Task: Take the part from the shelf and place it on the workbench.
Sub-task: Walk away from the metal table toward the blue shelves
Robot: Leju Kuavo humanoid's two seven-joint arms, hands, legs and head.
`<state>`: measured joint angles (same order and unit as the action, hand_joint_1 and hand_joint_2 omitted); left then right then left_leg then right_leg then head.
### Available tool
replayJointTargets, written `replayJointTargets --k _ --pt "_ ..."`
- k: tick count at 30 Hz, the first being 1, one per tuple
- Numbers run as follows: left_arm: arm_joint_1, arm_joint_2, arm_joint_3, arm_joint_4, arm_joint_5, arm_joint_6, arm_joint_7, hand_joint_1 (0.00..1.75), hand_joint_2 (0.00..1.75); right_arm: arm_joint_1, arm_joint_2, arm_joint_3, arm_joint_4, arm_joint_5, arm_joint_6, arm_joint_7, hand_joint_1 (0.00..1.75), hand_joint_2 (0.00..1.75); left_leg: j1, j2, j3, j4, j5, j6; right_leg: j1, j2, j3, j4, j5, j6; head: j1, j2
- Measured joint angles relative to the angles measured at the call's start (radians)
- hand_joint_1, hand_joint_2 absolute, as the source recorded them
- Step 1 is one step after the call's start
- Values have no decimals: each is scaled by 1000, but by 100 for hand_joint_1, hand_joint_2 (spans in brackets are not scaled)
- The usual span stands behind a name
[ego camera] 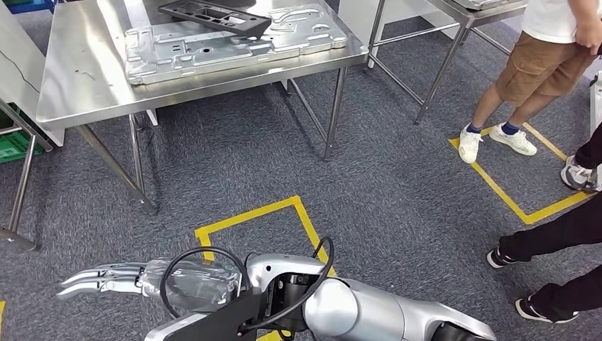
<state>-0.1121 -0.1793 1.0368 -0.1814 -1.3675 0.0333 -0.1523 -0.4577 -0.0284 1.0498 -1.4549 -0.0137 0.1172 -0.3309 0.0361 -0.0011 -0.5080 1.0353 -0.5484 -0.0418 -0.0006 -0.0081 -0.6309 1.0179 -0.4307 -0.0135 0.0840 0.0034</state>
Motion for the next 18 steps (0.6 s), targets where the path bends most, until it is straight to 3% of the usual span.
replayJointTargets --k 3,4,6,8,9,10,11,13,15,17,18 --pt "0 0 0 0 0 0 0 0 0 1 0 0 0 0 0 0 0 0 -4 1 -16 -3 12 22 1 1 -11 6 11 18 1 0" --pt "-1 -1 0 0 0 0 0 0 0 1 -1 0 0 0 0 0 0 0 -3 2 -25 -4 21 33 -1 1 -18 15 -3 22 2 0" --pt "-3 -1 0 0 0 0 0 0 0 1 -3 0 0 0 0 0 0 0 -2 5 -46 -6 40 47 -6 2 -48 87 -71 28 2 0" --pt "-3 -1 0 0 0 0 0 0 0 1 -5 0 0 0 0 0 0 0 -3 6 -66 -5 55 50 -7 2 -87 220 -153 29 3 0" --pt "-2 -1 0 0 0 0 0 0 0 1 -6 0 0 0 0 0 0 0 -4 6 -75 -4 62 50 -8 2 -96 271 -174 30 3 0" --pt "-3 -1 0 0 0 0 0 0 0 2 -7 0 0 0 0 0 0 0 -5 6 -83 -4 69 49 -9 2 -89 289 -175 30 3 0" --pt "-3 -1 0 0 0 0 0 0 0 2 -8 0 0 0 0 0 0 0 -5 6 -90 -4 75 48 -9 2 -63 267 -160 29 3 0" --pt "-3 -1 0 0 0 0 0 0 0 1 -8 0 0 -1 0 0 0 0 -5 3 -101 -4 86 42 -9 2 33 128 -112 23 3 0" --pt "-4 -1 0 0 0 0 0 0 0 -1 -8 0 0 -2 0 1 0 0 -6 2 -109 -5 97 31 -2 4 109 5 -90 18 3 0" --pt "-4 -1 0 0 0 0 0 0 0 -1 -8 0 0 -3 0 1 0 0 -6 2 -114 -11 110 17 6 6 121 -25 -87 15 3 0" --pt "-4 -1 0 0 0 1 0 0 0 -1 -8 0 0 -3 0 2 0 0 -6 2 -115 -13 113 11 2 6 116 -29 -81 10 3 0"
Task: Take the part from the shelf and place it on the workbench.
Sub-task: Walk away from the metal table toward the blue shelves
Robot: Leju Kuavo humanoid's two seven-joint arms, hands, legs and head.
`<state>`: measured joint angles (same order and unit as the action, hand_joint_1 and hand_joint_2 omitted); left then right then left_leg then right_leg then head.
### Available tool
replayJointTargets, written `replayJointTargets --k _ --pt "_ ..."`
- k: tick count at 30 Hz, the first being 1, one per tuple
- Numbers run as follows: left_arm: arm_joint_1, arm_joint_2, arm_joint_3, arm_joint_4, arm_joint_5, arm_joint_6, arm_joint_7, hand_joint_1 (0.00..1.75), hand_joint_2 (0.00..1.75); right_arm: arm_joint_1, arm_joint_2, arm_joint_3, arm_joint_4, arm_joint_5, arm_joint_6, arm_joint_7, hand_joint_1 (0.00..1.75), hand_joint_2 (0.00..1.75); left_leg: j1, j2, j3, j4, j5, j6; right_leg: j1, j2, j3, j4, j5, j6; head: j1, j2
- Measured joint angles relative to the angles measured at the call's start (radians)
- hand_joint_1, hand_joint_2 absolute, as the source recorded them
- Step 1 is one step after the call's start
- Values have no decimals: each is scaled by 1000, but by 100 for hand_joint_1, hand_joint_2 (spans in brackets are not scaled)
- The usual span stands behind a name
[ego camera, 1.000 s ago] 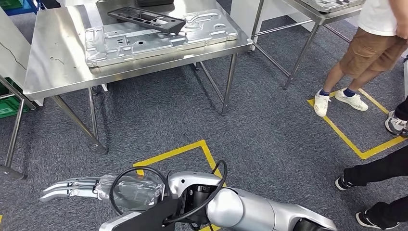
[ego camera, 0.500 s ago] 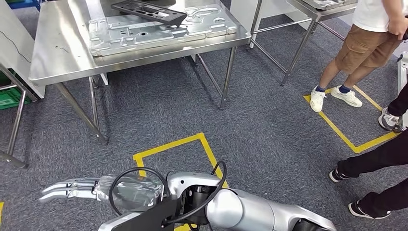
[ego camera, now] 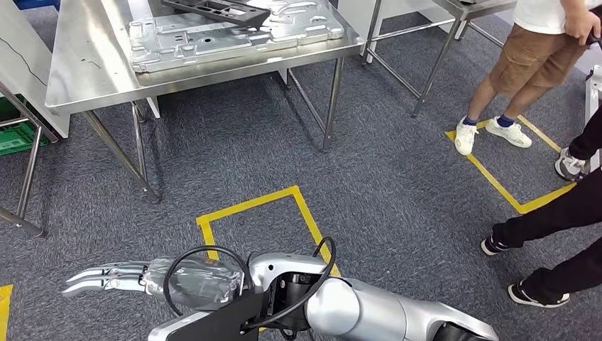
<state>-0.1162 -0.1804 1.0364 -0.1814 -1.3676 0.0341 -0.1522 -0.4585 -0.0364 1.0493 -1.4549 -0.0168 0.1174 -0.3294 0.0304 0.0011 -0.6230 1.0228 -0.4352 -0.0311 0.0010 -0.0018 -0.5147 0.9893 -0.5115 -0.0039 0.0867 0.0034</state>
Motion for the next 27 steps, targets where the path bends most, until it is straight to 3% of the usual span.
replayJointTargets --k 2,5,6,7,8,10,12,15,17,18,20,22,23,24,26,27 --pt "0 0 -1 0 -2 4 0 0 0 0 1 0 0 -2 0 1 0 0 0 0 -12 23 -23 -7 -7 -3 -8 -8 13 -17 -1 0" --pt "0 1 -2 0 -6 9 0 0 0 3 1 0 0 -9 0 1 0 0 -3 0 -73 193 -132 -8 -2 -5 -26 -9 28 -38 -2 0" --pt "0 1 -3 0 -7 10 0 0 0 5 1 0 0 -12 0 2 0 0 -3 0 -89 250 -155 -8 2 -5 -32 -6 31 -41 -2 0" --pt "0 1 -4 0 -8 11 0 0 0 7 1 0 1 -14 0 2 0 0 -4 0 -90 276 -160 -8 5 -5 -38 -3 33 -42 -2 0" --pt "0 1 -4 0 -9 13 0 0 0 9 1 0 1 -14 0 2 0 0 -4 0 -72 262 -147 -6 8 -5 -43 1 35 -43 -2 0" --pt "-2 1 -6 0 -12 14 0 0 0 12 1 0 1 -16 0 1 0 0 -6 0 7 140 -97 -1 11 -4 -50 11 34 -43 -2 0" --pt "-4 1 -9 0 -16 14 0 0 0 15 1 0 3 -17 0 -1 0 0 -13 0 64 34 -73 7 14 -4 -60 20 36 -38 -2 0" --pt "-5 1 -16 0 -21 11 0 0 0 23 4 -2 15 -20 -2 -3 0 0 -17 -1 68 6 -71 18 16 -4 -70 24 43 -26 -2 0" --pt "-8 1 -21 0 -27 6 0 0 0 33 9 -6 42 -26 -7 -6 0 0 -11 -1 68 -3 -64 31 16 -3 -80 43 25 -17 -1 0" --pt "-10 0 -23 0 -30 3 0 0 0 40 14 -11 67 -29 -12 -12 0 0 -7 0 67 -7 -59 37 15 -3 -96 77 2 -13 0 0" --pt "-14 0 -28 0 -33 -4 0 0 0 60 30 -26 139 -29 -23 -31 0 0 -4 1 62 -9 -54 42 5 -2 -153 202 -62 -4 2 0" --pt "-14 -2 -31 0 -34 -9 0 0 0 85 48 -46 235 -28 -32 -53 0 0 -1 5 59 -8 -51 41 -5 -2 -197 301 -91 2 2 0" --pt "-14 -2 -32 0 -32 -10 0 0 0 97 57 -57 290 -26 -38 -64 0 0 1 8 58 -8 -50 40 -10 -2 -195 301 -79 4 2 0" --pt "-14 -2 -31 0 -29 -10 0 0 0 107 66 -69 341 -24 -45 -71 0 0 3 10 58 -8 -50 38 -14 -3 -173 262 -51 6 2 0" --pt "-12 -2 -31 0 -22 -12 0 0 0 125 85 -107 457 -20 -66 -86 0 0 4 15 58 -7 -49 31 -16 -18 -102 123 14 8 2 0" --pt "-9 -1 -31 0 -18 -12 0 0 0 134 94 -129 512 -20 -77 -92 0 0 3 17 56 -6 -48 26 -14 -28 -75 66 31 8 2 0"
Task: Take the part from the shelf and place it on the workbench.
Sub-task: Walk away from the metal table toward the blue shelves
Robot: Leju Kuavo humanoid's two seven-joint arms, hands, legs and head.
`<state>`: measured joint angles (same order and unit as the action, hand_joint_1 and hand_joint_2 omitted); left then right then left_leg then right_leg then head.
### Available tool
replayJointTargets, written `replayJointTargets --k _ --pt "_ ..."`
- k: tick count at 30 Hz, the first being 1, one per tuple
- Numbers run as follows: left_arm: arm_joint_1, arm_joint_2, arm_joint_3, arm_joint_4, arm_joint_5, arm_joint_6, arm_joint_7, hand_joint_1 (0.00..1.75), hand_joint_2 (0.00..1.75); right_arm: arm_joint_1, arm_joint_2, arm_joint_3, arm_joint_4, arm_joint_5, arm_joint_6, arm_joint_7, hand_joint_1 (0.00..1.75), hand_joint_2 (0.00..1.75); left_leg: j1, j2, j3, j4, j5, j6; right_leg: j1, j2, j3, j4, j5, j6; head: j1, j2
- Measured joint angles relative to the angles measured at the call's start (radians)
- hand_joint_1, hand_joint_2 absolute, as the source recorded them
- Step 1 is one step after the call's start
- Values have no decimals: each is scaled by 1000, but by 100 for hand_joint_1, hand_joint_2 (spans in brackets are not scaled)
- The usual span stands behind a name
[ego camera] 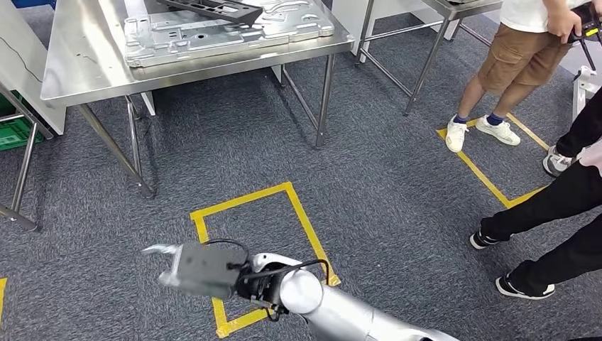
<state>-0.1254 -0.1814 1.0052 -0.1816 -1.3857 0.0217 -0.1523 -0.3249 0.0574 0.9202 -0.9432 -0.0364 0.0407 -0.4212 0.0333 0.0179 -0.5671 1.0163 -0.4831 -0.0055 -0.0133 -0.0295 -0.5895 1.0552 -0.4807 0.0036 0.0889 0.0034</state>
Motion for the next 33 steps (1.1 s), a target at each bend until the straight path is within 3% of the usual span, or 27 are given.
replayJointTargets --k 2,5,7,9,11,12,14,17,18,21,23,25,27,28,31,33 --pt "8 2 0 0 4 0 0 0 0 20 16 -49 103 -2 -20 -11 0 0 -5 7 -6 1 3 -12 7 -9 14 -44 3 -3 -1 0" --pt "15 4 0 0 5 0 0 0 0 47 34 -119 234 -9 -51 -8 0 0 -2 13 -14 11 -8 -26 4 3 6 -50 9 -16 -1 0" --pt "18 6 0 0 3 0 0 0 0 54 42 -163 310 -4 -76 10 0 0 0 1 -45 92 -64 -30 2 9 6 -54 15 -30 -1 0" --pt "22 6 0 0 1 -1 0 0 0 59 47 -199 380 4 -105 41 0 0 -3 -8 -101 232 -132 -29 7 17 4 -53 17 -38 -2 0" --pt "26 7 0 0 -1 -2 0 0 0 70 48 -234 445 2 -125 74 0 0 -5 -12 -126 302 -147 -27 12 28 3 -52 18 -39 -2 0" --pt "28 7 0 0 -2 -2 0 0 0 77 48 -250 471 0 -130 87 0 0 -5 -13 -118 290 -133 -25 13 34 3 -52 18 -39 -2 0" --pt "29 8 0 0 -4 -3 0 0 0 86 46 -279 512 -6 -140 105 0 0 -5 -19 -67 190 -78 -22 13 45 3 -48 18 -39 -2 0" --pt "30 9 -1 0 -6 -7 -4 0 0 95 42 -323 571 -12 -163 139 0 0 -3 -62 1 40 -30 -14 16 64 -9 -34 19 -32 -2 0" --pt "30 9 -2 0 -6 -10 -7 0 0 100 38 -337 590 -16 -166 153 0 0 -5 -71 3 29 -32 -12 17 69 -15 -32 21 -27 -2 0" --pt "32 10 -5 0 -7 -15 -3 0 0 123 22 -380 637 -42 -175 203 0 0 -4 -58 0 21 -24 1 14 78 -27 -25 19 -12 -1 0" --pt "32 10 -6 0 -6 -18 2 0 0 137 9 -411 663 -63 -183 249 0 0 0 -44 0 15 -18 12 11 66 -57 38 -23 -4 1 0" --pt "34 11 -7 0 -6 -21 2 0 0 155 -4 -442 687 -81 -192 303 0 0 -2 -28 -2 14 -16 16 7 53 -115 168 -87 2 3 0" --pt "36 11 -7 0 -6 -23 2 0 0 181 -18 -467 706 -96 -198 347 0 0 -3 -13 -3 15 -16 16 3 48 -146 244 -107 6 3 0" --pt "37 11 -7 0 -5 -23 2 0 0 194 -25 -479 714 -103 -199 363 0 0 -2 -6 -3 15 -17 15 1 45 -133 225 -89 7 3 0" --pt "37 11 -7 0 0 -23 2 0 0 223 -42 -514 732 -133 -202 396 0 0 -5 14 -2 15 -19 11 4 10 -27 27 -10 6 3 0" --pt "37 12 -7 0 2 -23 2 0 0 236 -48 -534 740 -147 -203 411 0 0 -11 25 -3 15 -19 2 11 -8 4 -36 -1 4 2 0"
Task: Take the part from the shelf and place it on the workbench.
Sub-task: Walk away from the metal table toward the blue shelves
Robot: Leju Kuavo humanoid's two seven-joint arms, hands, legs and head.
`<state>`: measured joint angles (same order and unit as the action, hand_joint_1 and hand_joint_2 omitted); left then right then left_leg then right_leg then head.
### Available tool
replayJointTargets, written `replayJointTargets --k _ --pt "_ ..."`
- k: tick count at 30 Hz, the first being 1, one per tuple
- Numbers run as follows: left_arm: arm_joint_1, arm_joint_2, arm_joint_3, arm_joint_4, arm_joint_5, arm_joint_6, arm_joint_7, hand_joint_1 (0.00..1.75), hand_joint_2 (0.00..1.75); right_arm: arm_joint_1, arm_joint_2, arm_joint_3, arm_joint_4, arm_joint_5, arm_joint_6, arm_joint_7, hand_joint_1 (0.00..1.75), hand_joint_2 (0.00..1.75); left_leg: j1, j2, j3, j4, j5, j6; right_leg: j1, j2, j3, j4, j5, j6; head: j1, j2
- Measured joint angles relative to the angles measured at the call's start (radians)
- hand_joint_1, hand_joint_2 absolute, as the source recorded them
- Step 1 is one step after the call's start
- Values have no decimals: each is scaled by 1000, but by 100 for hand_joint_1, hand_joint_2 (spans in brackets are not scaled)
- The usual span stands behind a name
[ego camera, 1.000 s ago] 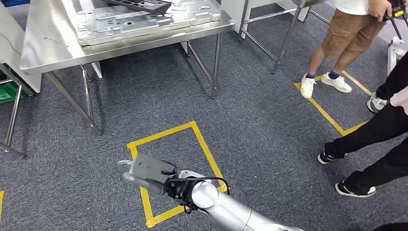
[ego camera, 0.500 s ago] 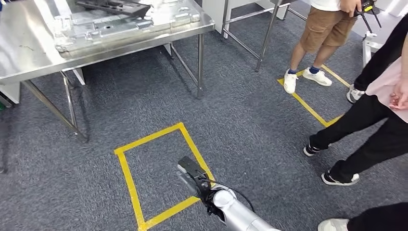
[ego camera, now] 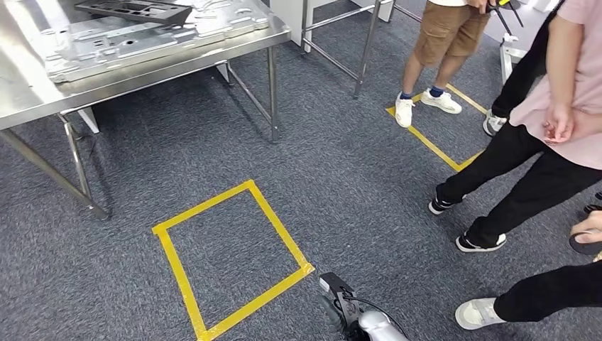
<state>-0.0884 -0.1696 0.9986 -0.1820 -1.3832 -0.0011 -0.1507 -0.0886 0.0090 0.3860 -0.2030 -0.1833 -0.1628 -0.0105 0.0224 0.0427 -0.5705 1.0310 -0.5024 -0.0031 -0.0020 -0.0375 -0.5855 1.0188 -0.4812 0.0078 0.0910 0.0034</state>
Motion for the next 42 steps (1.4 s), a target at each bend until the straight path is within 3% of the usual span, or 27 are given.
replayJointTargets --k 2,4,5,7,8,9,10,11,13,15,17,19,21,23,24,25,26,28,30,32,33,35,37,39,40,42 --pt "0 0 0 0 1 0 0 0 0 17 -5 -16 9 -8 -2 14 0 0 -2 9 2 -3 0 -10 2 8 -1 -4 1 -6 0 0" --pt "0 1 0 0 1 0 0 0 0 32 -8 -29 16 -11 -4 27 0 0 1 0 -3 18 -21 -18 -2 18 1 -11 7 -19 -1 0" --pt "1 2 0 0 1 1 1 0 0 35 -9 -34 18 -11 -5 33 0 0 2 -11 -17 55 -47 -20 -5 23 2 -15 10 -27 -1 0" --pt "2 4 0 0 2 1 0 0 0 36 -9 -40 21 -10 -8 45 0 0 2 -31 -69 183 -116 -20 -4 34 1 -15 12 -38 -1 0" --pt "3 4 1 0 2 1 0 0 0 37 -9 -41 23 -10 -10 50 0 0 1 -36 -95 245 -140 -21 -2 41 1 -15 12 -40 -1 0" --pt "4 4 1 0 3 1 0 0 0 38 -9 -42 24 -10 -12 54 0 0 0 -39 -108 278 -146 -20 -1 48 1 -15 13 -41 -1 0" --pt "4 5 1 0 3 1 0 0 0 39 -9 -42 25 -9 -13 57 0 0 0 -40 -104 273 -132 -19 0 57 2 -14 13 -41 -1 0" --pt "4 6 1 0 3 1 0 0 0 41 -9 -42 27 -9 -13 59 0 0 1 -43 -81 226 -101 -18 1 66 2 -12 13 -41 -1 0" --pt "4 8 2 0 5 1 0 0 0 41 -8 -43 28 -8 -14 60 0 0 3 -69 -15 88 -39 -15 2 82 -1 -3 11 -38 -1 0" --pt "4 9 2 0 9 1 -8 0 0 40 -7 -43 28 -8 -16 60 0 0 4 -94 14 16 -18 -10 5 96 -10 5 12 -31 -1 0" --pt "4 10 2 0 10 1 -18 0 0 43 -7 -43 29 -7 -18 61 0 0 2 -91 12 12 -17 -3 3 107 -17 7 17 -21 -1 0" --pt "4 10 3 0 7 2 -20 0 0 46 -7 -43 32 -7 -21 63 0 0 3 -76 14 4 -11 8 2 99 -28 21 6 -12 0 0" --pt "4 10 3 0 4 5 -20 0 0 44 -6 -42 33 -7 -23 69 0 0 5 -57 15 -2 -6 17 1 75 -68 103 -42 -5 2 0" --pt "4 10 3 0 2 10 -20 0 0 42 -5 -42 33 -7 -21 79 0 0 5 -38 13 -2 -5 19 -6 60 -130 235 -98 0 3 0" --pt "4 10 3 0 2 13 -20 0 0 43 -4 -42 33 -7 -21 85 0 0 5 -28 13 -2 -6 18 -9 56 -149 277 -109 2 3 0" --pt "3 10 3 0 1 14 -20 0 0 43 -4 -42 33 -6 -20 91 0 0 5 -20 13 -2 -6 18 -11 53 -151 284 -100 4 3 0" --pt "2 10 2 0 1 16 -20 0 0 44 -4 -42 34 -6 -19 97 0 0 6 -12 14 -2 -7 17 -13 48 -131 247 -75 5 3 0" --pt "-1 10 2 0 0 21 -20 0 0 44 -4 -42 34 -3 -19 108 0 0 6 1 17 -2 -9 12 -12 23 -56 106 -16 6 3 0" --pt "-2 10 1 0 -1 27 -20 0 0 41 -3 -42 34 3 -19 116 0 0 2 12 17 -2 -12 2 -4 1 -9 13 6 5 3 0" --pt "-3 10 0 0 -1 34 -20 0 0 42 -2 -42 34 7 -18 121 0 0 -1 24 20 -5 -11 -9 3 6 -8 1 4 1 2 0" --pt "-4 10 0 0 -1 37 -20 0 0 45 -1 -42 35 9 -18 123 0 0 0 26 22 -5 -14 -15 -1 12 -7 -2 6 -4 2 0" --pt "-4 10 -1 0 -2 42 -20 0 0 48 -1 -42 36 10 -19 127 0 0 3 8 11 27 -42 -21 -7 23 -4 -9 11 -21 2 0" --pt "-2 10 -1 0 -2 43 -20 0 0 46 2 -42 36 10 -20 128 0 0 3 -24 -38 143 -107 -21 -7 37 -2 -11 12 -35 1 0" --pt "2 10 -1 0 -2 43 -20 0 0 46 5 -42 37 10 -20 128 0 0 0 -39 -95 268 -154 -21 -4 53 -2 -10 12 -40 1 0" --pt "4 10 -1 0 -2 43 -20 0 0 47 6 -42 37 10 -21 129 0 0 0 -41 -104 286 -149 -21 -3 63 -1 -10 12 -40 1 0" --pt "5 10 -1 0 -1 43 -20 0 0 47 7 -42 38 11 -22 129 0 0 2 -47 -70 203 -87 -19 -2 84 1 -6 11 -39 1 0"
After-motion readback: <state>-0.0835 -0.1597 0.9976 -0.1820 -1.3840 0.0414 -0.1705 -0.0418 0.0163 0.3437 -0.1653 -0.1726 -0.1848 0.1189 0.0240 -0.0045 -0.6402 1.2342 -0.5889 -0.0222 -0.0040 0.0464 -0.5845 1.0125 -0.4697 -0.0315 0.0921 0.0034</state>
